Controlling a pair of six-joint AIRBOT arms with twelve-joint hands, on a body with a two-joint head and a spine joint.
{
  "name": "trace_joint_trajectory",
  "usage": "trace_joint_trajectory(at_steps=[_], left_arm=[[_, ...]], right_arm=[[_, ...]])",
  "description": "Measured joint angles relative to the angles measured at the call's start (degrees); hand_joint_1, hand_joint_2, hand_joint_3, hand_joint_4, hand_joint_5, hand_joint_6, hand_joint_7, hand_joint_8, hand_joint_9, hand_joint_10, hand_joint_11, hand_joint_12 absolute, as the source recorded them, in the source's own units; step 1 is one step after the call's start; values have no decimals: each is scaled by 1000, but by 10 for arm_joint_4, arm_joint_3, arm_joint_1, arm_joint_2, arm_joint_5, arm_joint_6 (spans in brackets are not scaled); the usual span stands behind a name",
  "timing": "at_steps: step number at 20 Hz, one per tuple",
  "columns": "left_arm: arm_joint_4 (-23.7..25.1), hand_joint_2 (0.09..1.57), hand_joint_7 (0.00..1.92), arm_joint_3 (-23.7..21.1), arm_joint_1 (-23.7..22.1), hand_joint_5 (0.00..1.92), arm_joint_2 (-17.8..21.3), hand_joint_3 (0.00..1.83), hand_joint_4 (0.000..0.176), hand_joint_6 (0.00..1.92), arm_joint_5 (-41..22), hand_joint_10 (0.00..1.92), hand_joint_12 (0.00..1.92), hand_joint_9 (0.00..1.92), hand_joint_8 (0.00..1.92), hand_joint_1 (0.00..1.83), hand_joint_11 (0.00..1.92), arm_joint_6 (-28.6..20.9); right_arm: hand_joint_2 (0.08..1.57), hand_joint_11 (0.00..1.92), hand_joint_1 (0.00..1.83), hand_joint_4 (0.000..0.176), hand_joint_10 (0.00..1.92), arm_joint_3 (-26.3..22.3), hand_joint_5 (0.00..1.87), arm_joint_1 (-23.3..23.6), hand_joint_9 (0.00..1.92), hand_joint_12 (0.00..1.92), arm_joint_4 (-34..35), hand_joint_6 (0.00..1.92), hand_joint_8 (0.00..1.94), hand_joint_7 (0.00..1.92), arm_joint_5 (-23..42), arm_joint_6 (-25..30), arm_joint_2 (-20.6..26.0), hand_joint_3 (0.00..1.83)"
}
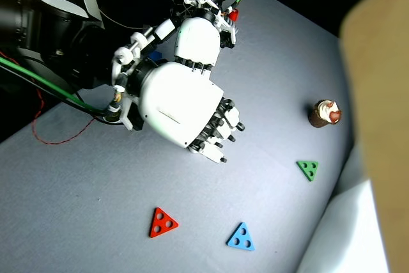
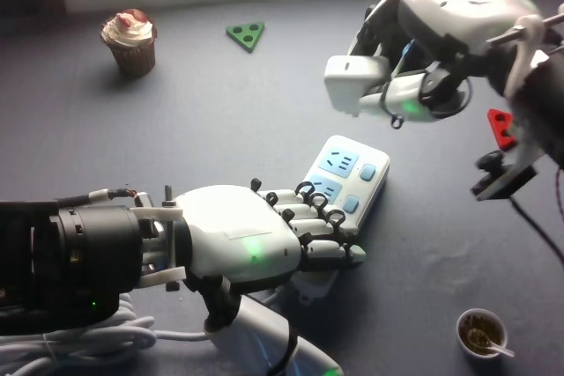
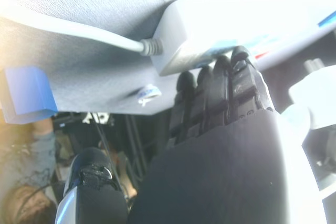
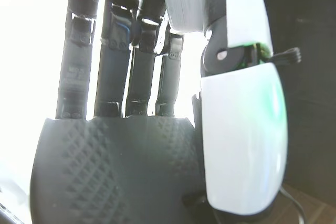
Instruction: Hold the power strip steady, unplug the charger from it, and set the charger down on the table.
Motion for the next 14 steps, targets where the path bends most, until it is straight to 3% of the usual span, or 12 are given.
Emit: trace_joint_trajectory(at_steps=[2, 4, 6, 8, 10, 11, 12, 14], left_arm=[[0, 988, 111, 0, 0, 127, 0, 0, 0, 1, 0, 0, 9, 76, 0, 0, 55, 0], [0, 993, 109, 0, 0, 128, 0, 1, 0, 1, 0, 0, 4, 70, 0, 0, 45, -1], [0, 995, 113, 0, 0, 125, 0, 2, 0, 0, 0, 0, 0, 67, 2, 0, 37, -2], [0, 993, 117, 0, 0, 132, 1, 1, 0, 3, 0, 4, 5, 77, 3, 0, 49, -3], [0, 994, 113, 0, -1, 127, 2, 1, 0, 1, 0, 2, 5, 72, 1, 0, 48, -3], [0, 992, 113, 0, -1, 128, 2, 0, 0, 1, 1, 3, 8, 75, 1, 0, 54, -3], [0, 991, 124, 0, -1, 137, 2, 0, 0, 5, 1, 6, 8, 85, 5, 0, 55, -3], [0, 993, 121, 0, -1, 138, 2, 0, 0, 5, 1, 4, 6, 78, 3, 11, 47, -3]], right_arm=[[1046, 756, 1255, 0, 7, -23, 1124, -16, 1282, 888, -80, 648, 757, 1172, -11, 0, 27, 1], [1035, 775, 1255, 29, 3, -47, 1171, -24, 1279, 857, -101, 620, 686, 1182, -10, -9, 54, 0], [1056, 745, 1247, 22, 5, -68, 1105, -30, 1261, 904, -102, 719, 776, 1140, -6, -30, 84, 0], [1050, 772, 1247, 29, 6, -81, 1117, -38, 1270, 877, -116, 715, 729, 1157, 4, -56, 109, 0], [1055, 756, 1244, 35, 1, -91, 1101, -56, 1261, 881, -182, 760, 724, 1149, 30, -85, 133, 0], [1047, 776, 1249, 29, 8, -103, 1112, -69, 1284, 885, -241, 731, 684, 1179, 53, -95, 145, 0], [1062, 782, 1242, 28, 4, -109, 1077, -75, 1267, 847, -266, 784, 771, 1131, 64, -98, 148, 3], [1056, 835, 1247, 26, 4, -113, 1097, -86, 1273, 794, -306, 754, 726, 1158, 96, -110, 150, 0]])
